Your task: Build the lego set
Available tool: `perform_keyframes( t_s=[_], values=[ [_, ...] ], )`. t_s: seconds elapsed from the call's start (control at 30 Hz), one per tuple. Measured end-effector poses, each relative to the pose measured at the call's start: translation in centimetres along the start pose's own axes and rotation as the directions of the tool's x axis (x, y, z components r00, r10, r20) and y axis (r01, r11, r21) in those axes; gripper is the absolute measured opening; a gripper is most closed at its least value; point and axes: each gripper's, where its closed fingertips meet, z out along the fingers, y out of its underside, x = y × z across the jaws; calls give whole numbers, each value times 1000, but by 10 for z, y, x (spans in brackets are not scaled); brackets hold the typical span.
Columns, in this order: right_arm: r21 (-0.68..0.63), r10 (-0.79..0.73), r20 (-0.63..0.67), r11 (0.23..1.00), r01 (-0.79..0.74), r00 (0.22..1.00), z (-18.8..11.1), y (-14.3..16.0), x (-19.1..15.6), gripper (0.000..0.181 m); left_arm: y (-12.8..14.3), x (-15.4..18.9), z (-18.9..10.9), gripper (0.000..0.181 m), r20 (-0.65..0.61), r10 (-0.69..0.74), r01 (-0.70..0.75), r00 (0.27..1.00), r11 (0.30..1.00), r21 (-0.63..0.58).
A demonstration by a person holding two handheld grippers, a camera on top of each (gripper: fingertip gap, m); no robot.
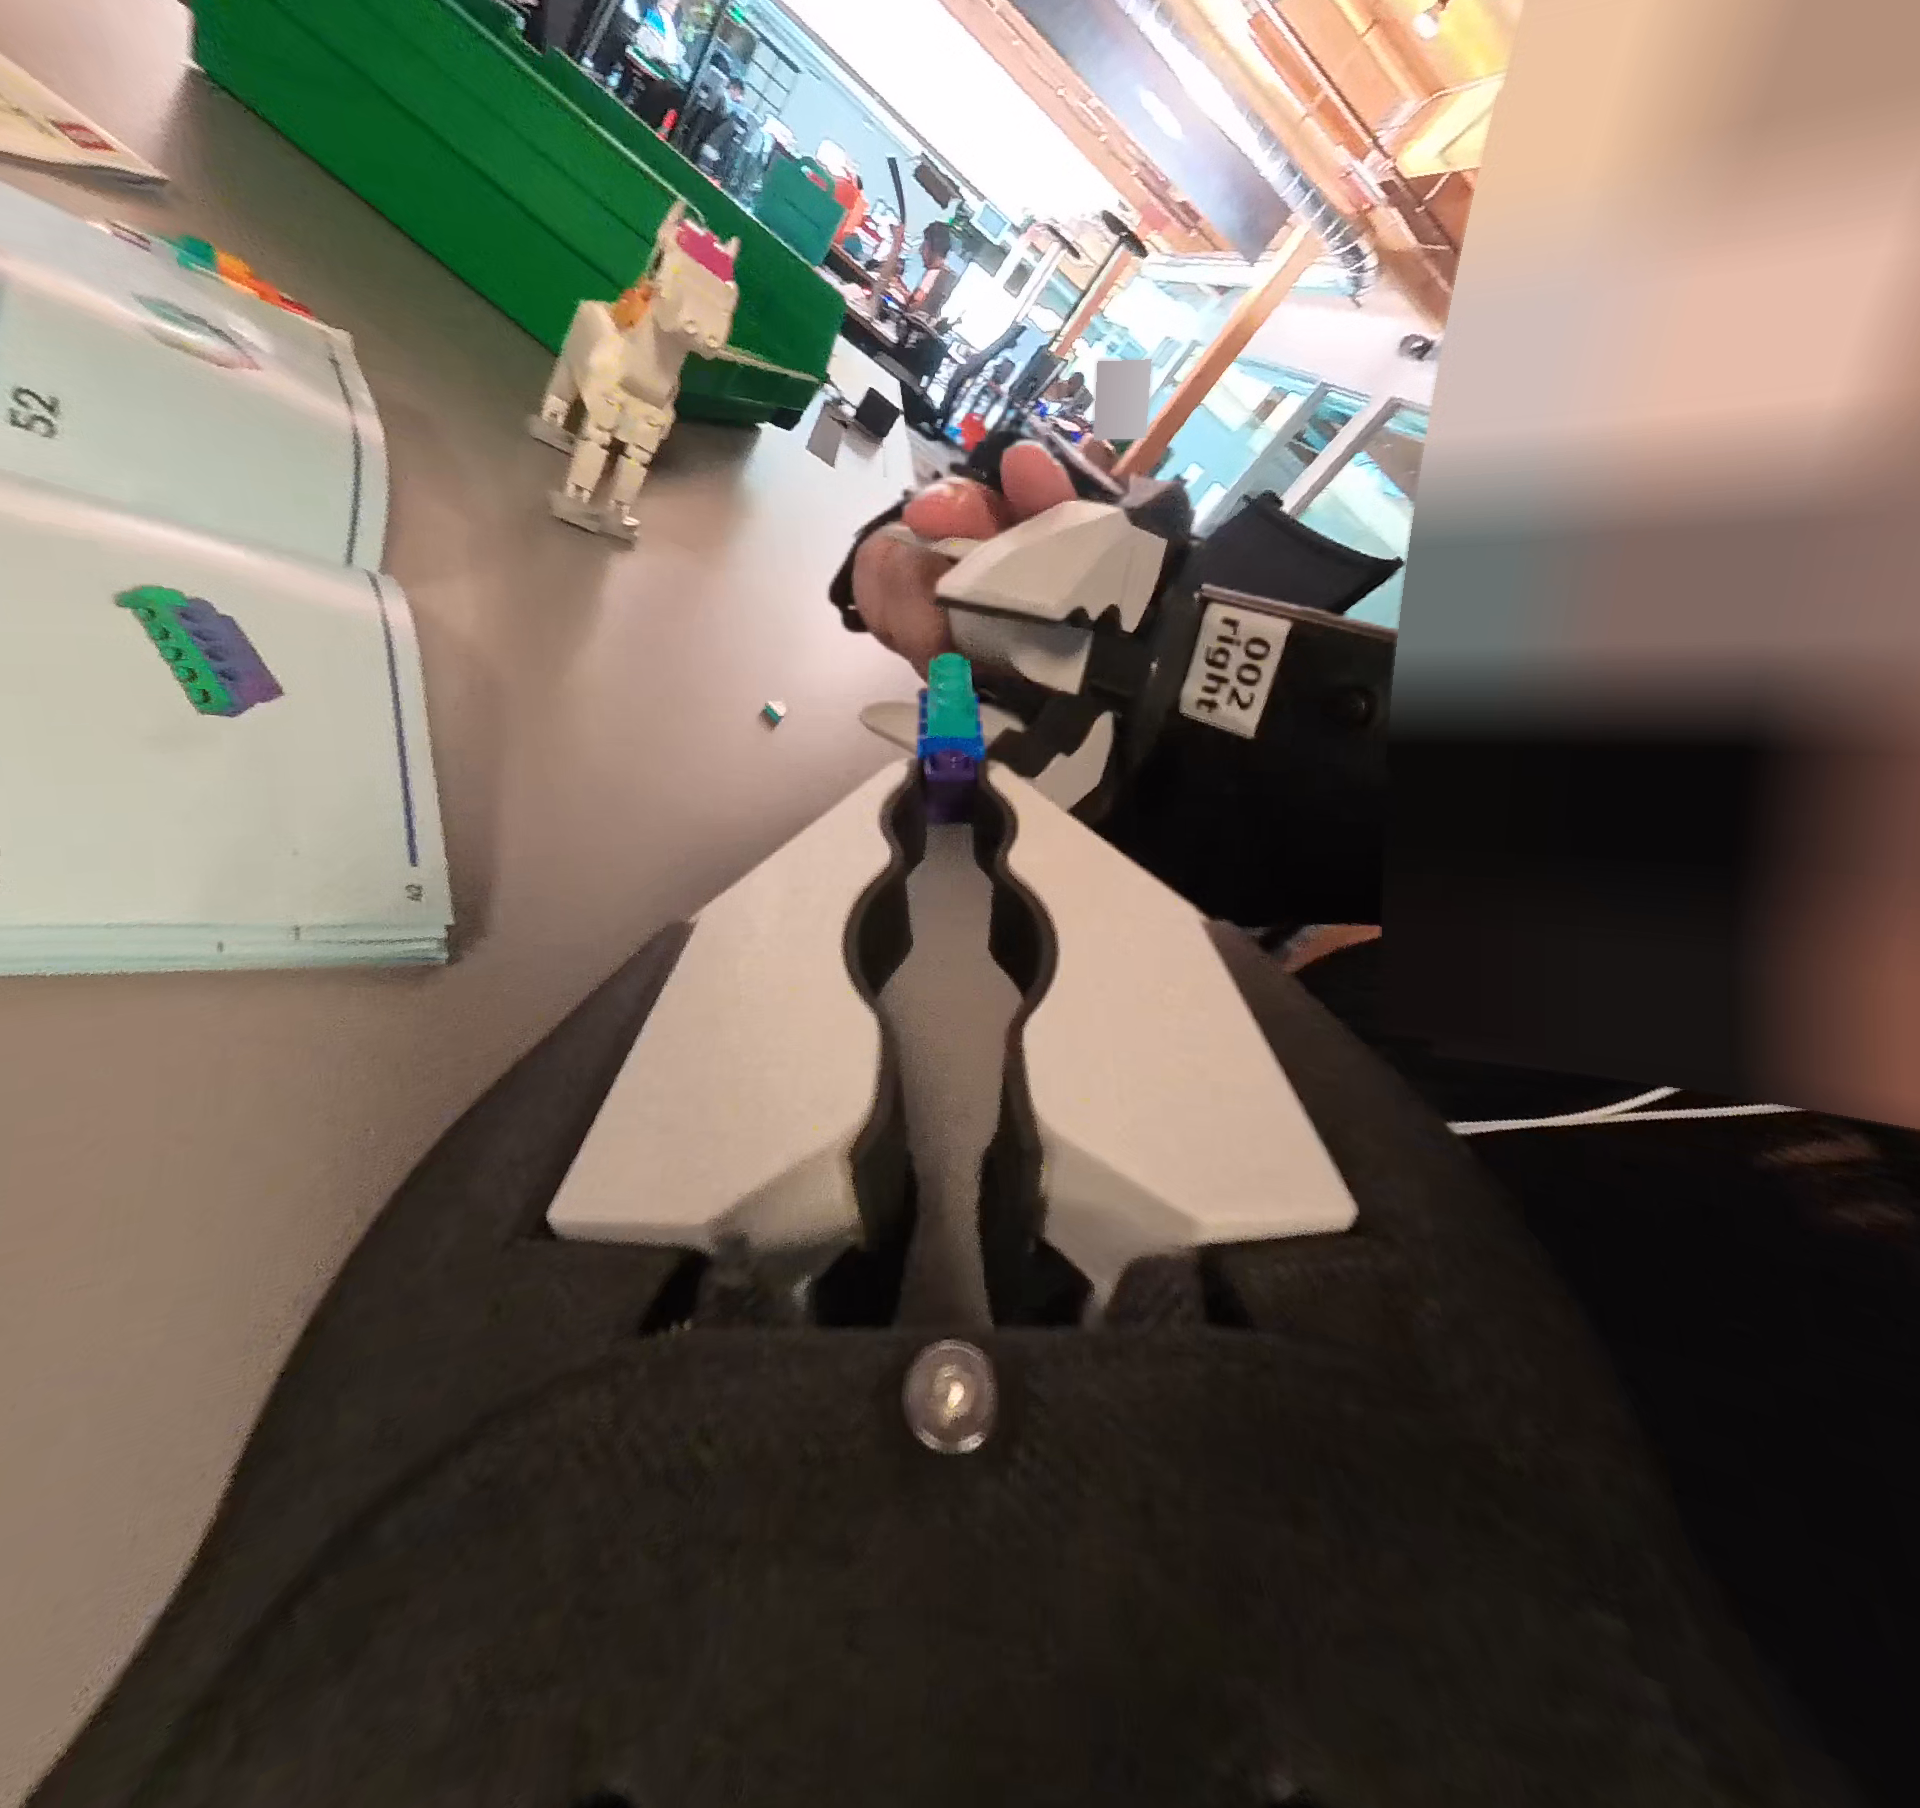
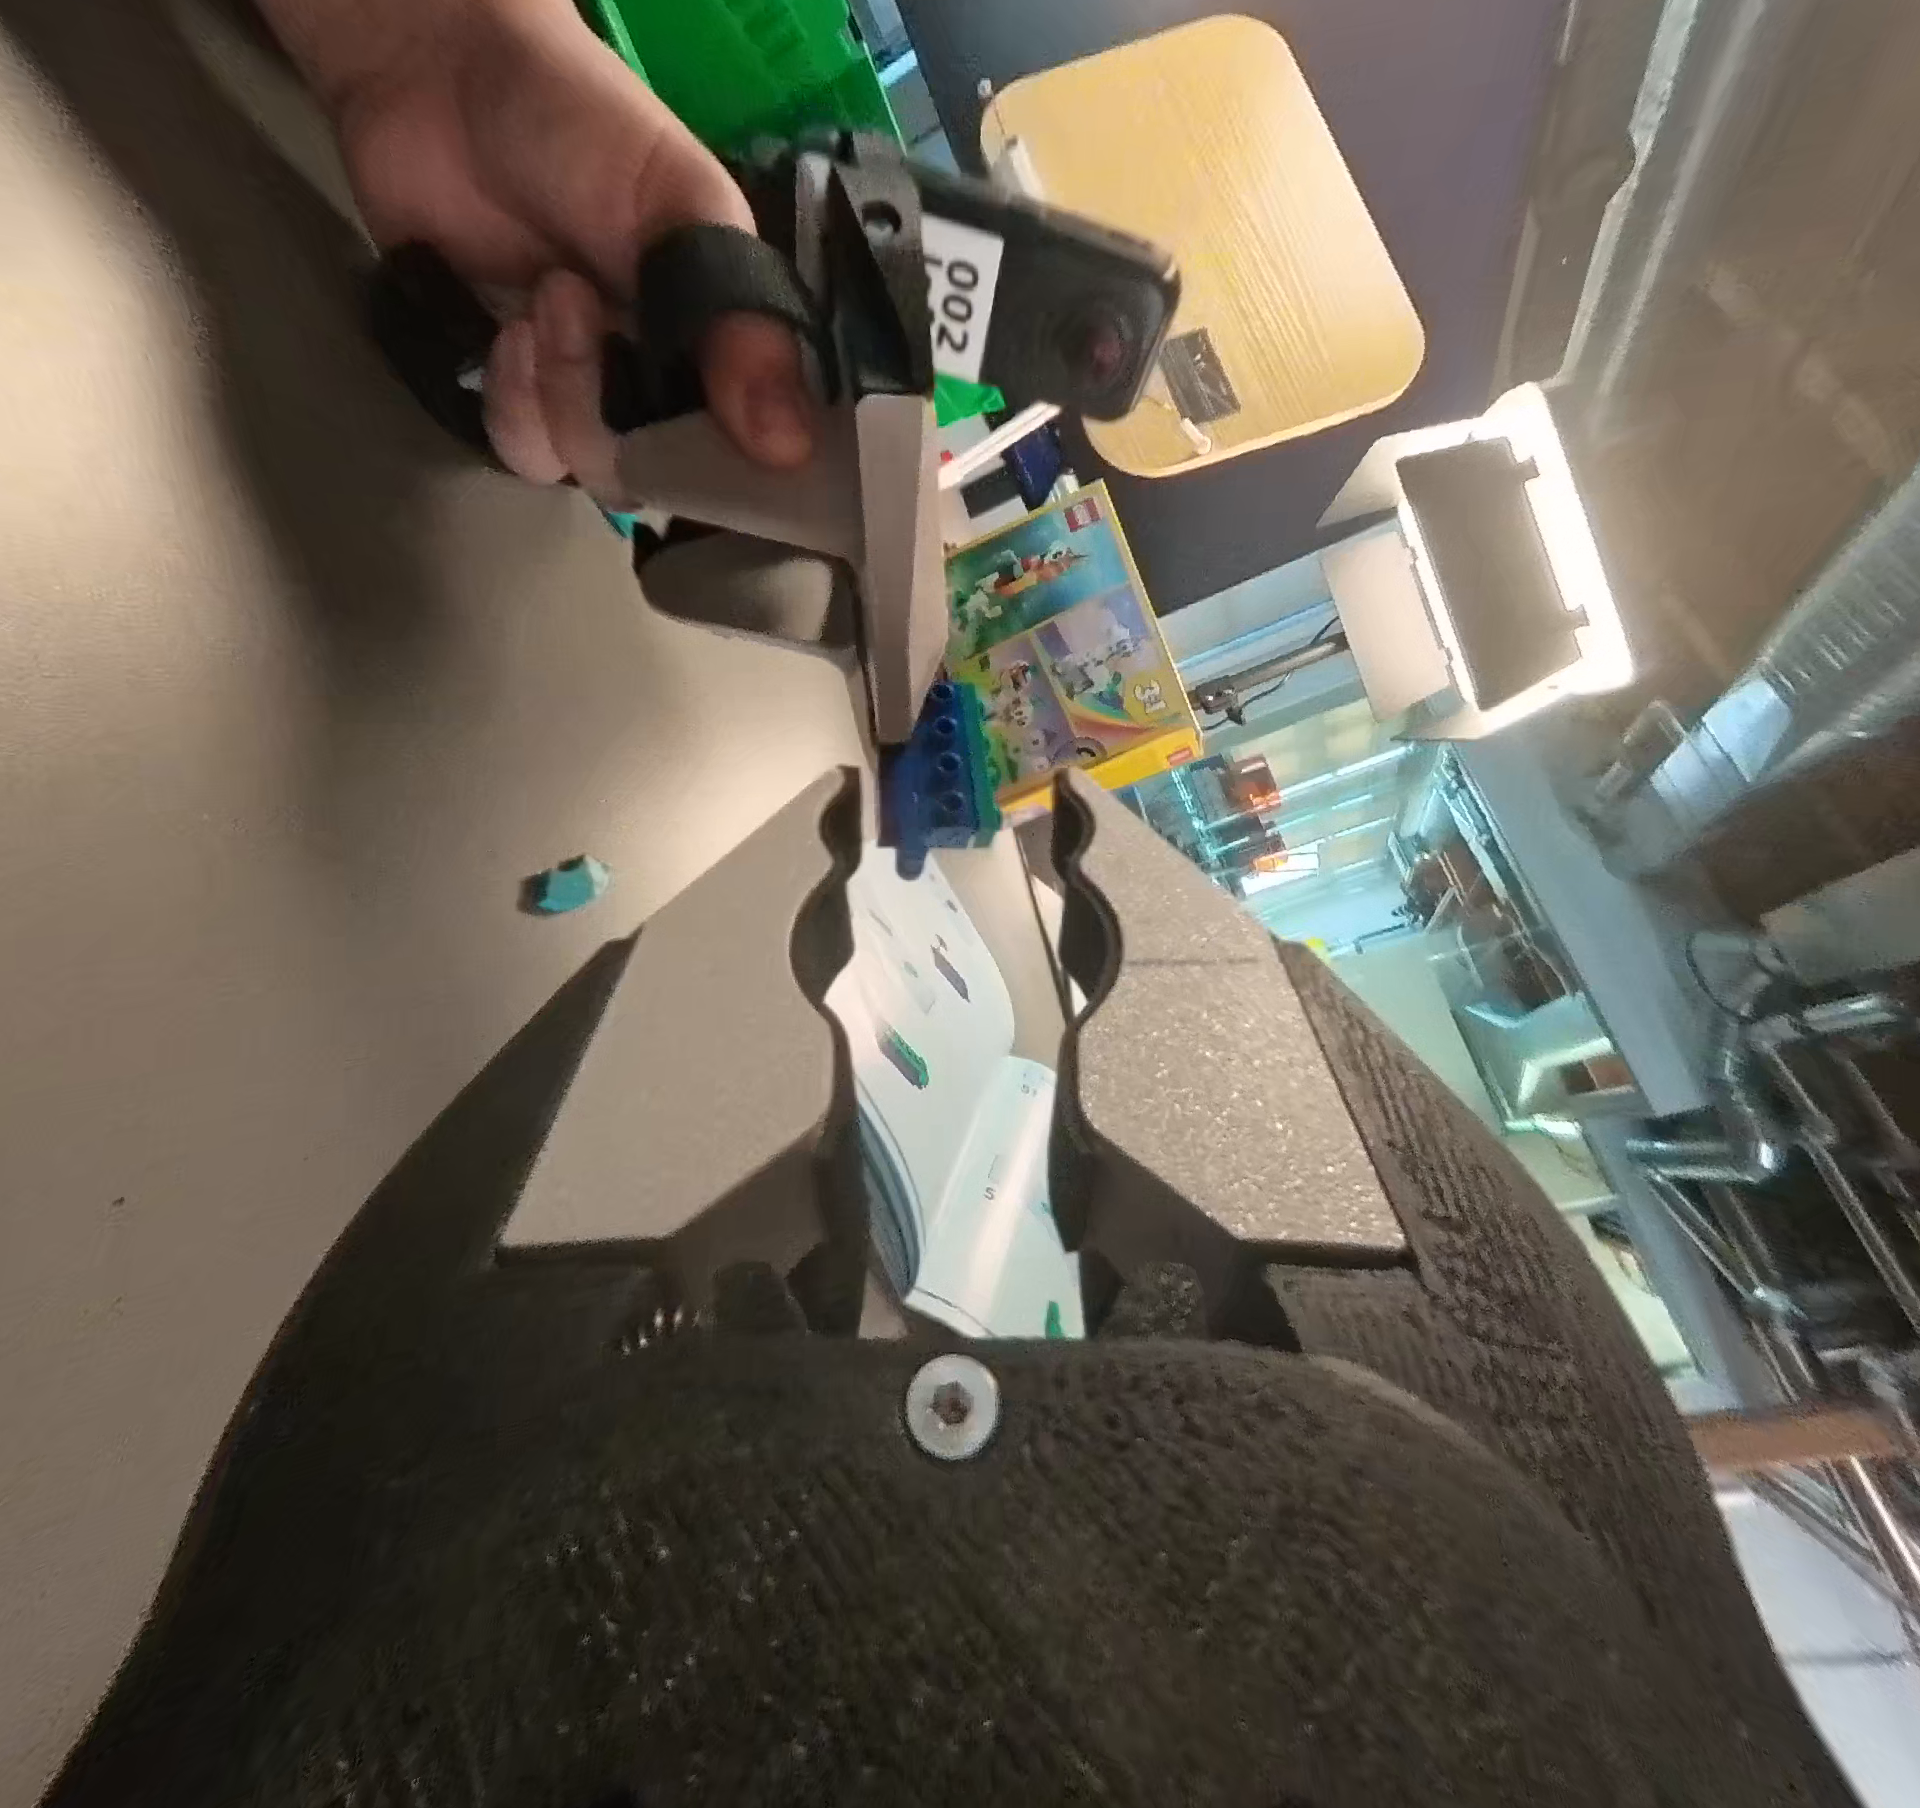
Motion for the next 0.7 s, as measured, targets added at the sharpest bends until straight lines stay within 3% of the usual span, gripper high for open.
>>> perform_keyframes(
  t_s=[0.17,0.6,0.7],
  values=[
    [13,4,25,1000,-5,1000,-1,-3,-3,22,0,2,-1,7,-35,-32,32,999,999,-1],
    [18,76,59,997,-77,995,1,-2,-6,21,-1,0,-2,7,-7,-13,13,1000,1000,7],
    [14,154,193,987,-160,969,-6,5,-18,45,0,-3,-4,7,64,85,-85,994,996,-5]
  ],
)
